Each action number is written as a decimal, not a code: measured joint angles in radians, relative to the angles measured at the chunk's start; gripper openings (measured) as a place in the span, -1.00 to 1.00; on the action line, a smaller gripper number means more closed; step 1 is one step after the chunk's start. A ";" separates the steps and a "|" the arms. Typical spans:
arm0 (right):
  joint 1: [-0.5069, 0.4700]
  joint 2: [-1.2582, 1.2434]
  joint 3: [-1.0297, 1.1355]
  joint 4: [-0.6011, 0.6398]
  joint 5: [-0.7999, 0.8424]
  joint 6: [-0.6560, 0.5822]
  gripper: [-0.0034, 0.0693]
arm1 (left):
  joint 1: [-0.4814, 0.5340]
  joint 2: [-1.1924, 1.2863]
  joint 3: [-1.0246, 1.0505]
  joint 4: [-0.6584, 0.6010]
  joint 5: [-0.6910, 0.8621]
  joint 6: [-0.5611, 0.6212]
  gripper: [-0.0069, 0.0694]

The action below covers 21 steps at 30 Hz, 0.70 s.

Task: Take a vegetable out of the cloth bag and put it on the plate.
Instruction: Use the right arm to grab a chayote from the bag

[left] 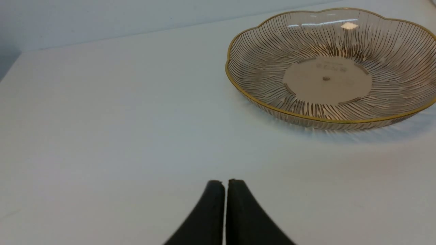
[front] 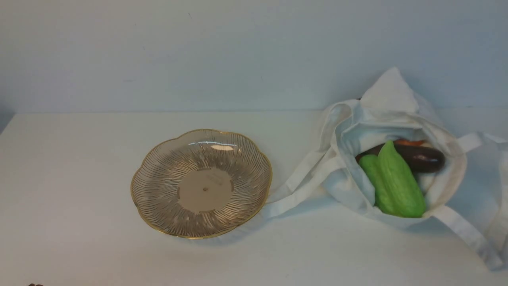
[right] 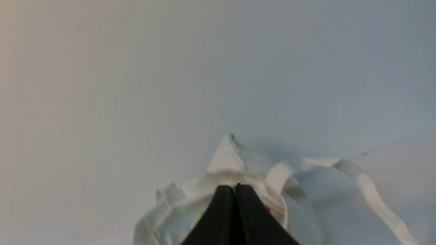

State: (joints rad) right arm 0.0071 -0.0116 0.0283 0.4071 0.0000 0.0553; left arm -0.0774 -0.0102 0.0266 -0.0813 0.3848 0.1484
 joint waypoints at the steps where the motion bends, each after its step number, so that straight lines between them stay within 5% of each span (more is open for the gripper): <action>1: 0.000 0.000 0.000 0.017 -0.020 0.000 -0.95 | 0.000 0.000 0.000 0.000 0.000 0.000 -0.83; 14: 0.000 0.000 -0.047 0.119 -0.161 0.048 -0.95 | 0.000 0.000 0.000 0.000 0.000 0.000 -0.83; 19: 0.000 0.100 -0.285 0.059 0.064 0.022 -0.95 | 0.000 0.000 0.000 0.000 0.000 0.000 -0.83; 21: 0.000 0.286 -0.461 -0.004 0.321 -0.011 -0.95 | 0.000 0.000 0.000 0.000 0.000 0.000 -0.83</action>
State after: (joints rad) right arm 0.0071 0.2746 -0.4322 0.4035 0.3211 0.0448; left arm -0.0774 -0.0102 0.0266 -0.0813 0.3848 0.1484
